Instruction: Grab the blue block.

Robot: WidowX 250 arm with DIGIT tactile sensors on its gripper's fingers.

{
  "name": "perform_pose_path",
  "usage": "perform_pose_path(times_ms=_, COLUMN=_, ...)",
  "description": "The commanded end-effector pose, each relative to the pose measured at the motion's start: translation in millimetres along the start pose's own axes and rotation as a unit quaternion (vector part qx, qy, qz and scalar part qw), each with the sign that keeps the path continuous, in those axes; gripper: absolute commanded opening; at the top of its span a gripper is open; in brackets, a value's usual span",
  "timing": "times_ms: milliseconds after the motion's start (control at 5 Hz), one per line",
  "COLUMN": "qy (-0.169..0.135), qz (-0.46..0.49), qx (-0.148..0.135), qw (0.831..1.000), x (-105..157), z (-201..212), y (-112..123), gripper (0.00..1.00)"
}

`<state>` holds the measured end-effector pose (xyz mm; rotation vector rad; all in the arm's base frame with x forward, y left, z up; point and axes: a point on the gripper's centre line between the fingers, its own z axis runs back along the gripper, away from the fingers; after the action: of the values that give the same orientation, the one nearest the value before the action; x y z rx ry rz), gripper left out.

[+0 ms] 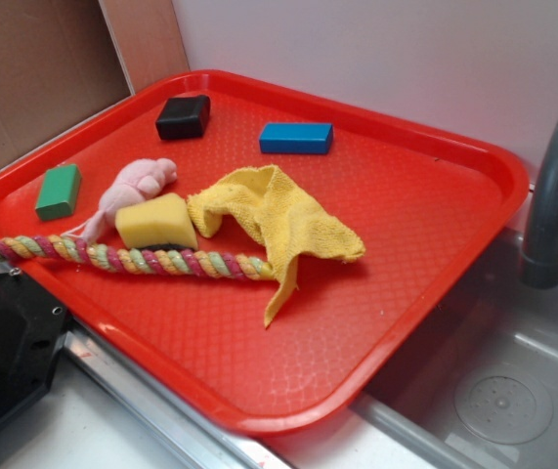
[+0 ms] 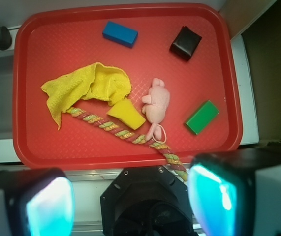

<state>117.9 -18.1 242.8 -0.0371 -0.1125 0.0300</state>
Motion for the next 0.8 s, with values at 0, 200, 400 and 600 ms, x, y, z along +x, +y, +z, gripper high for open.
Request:
perform_pose_path(times_ms=0, qy=0.000, qz=0.000, qx=0.000, qw=1.000, x=0.0, z=0.0, y=0.0, gripper=1.00)
perform_pose_path(times_ms=200, qy=-0.007, qz=-0.069, qx=-0.010, qw=0.998, x=30.4, z=-12.7, y=11.1, gripper=1.00)
perform_pose_path(times_ms=400, qy=-0.001, qz=-0.157, qx=-0.033, qw=0.987, x=79.0, z=-42.4, y=13.3, gripper=1.00)
perform_pose_path(times_ms=600, qy=-0.003, qz=-0.212, qx=-0.030, qw=0.977, x=105.3, z=-60.0, y=9.2, gripper=1.00)
